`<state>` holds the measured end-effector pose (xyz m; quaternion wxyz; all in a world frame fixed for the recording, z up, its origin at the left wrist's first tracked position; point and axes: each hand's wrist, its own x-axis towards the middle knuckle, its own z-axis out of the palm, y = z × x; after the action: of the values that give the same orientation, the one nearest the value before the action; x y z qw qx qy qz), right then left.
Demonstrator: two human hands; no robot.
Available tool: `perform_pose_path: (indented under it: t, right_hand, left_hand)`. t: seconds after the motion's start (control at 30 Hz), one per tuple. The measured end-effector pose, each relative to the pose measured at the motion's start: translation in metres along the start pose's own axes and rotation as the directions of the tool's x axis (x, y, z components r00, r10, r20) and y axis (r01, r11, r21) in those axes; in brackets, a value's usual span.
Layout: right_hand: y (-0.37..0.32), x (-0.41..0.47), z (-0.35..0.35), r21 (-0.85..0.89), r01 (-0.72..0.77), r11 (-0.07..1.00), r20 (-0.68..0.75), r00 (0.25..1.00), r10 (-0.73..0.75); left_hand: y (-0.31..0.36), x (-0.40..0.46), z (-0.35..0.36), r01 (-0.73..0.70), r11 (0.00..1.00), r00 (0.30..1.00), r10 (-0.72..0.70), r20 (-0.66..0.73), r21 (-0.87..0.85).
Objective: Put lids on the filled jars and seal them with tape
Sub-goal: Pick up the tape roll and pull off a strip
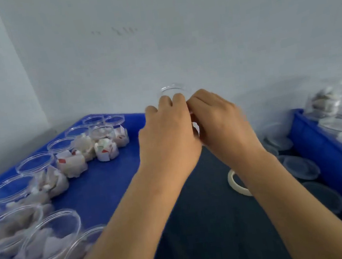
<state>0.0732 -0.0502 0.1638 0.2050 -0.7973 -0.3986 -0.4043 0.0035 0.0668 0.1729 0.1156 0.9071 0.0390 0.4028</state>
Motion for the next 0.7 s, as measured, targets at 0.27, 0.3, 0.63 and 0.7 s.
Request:
perform_pose_path:
  t: [0.27, 0.3, 0.63, 0.7]
  right_hand:
    - [0.049, -0.107, 0.020, 0.017, -0.169, 0.986, 0.235, 0.959, 0.160]
    - [0.051, -0.114, 0.025, 0.030, -0.180, 0.983, 0.249, 0.954, 0.167]
    - [0.066, -0.117, 0.066, 0.149, -0.289, 0.946, 0.220, 0.942, 0.254]
    - [0.070, -0.119, 0.066, 0.244, -0.309, 0.919, 0.151, 0.948, 0.279]
  left_hand:
    - [0.029, -0.088, 0.107, 0.171, 0.942, 0.969, -0.108, 0.222, -0.288]
    - [0.024, -0.093, 0.117, 0.187, 0.928, 0.965, -0.112, 0.238, -0.322]
    - [-0.005, -0.093, 0.185, 0.289, 0.790, 0.956, -0.262, 0.129, -0.541]
    - [-0.006, -0.095, 0.188, 0.288, 0.761, 0.955, -0.269, 0.122, -0.582]
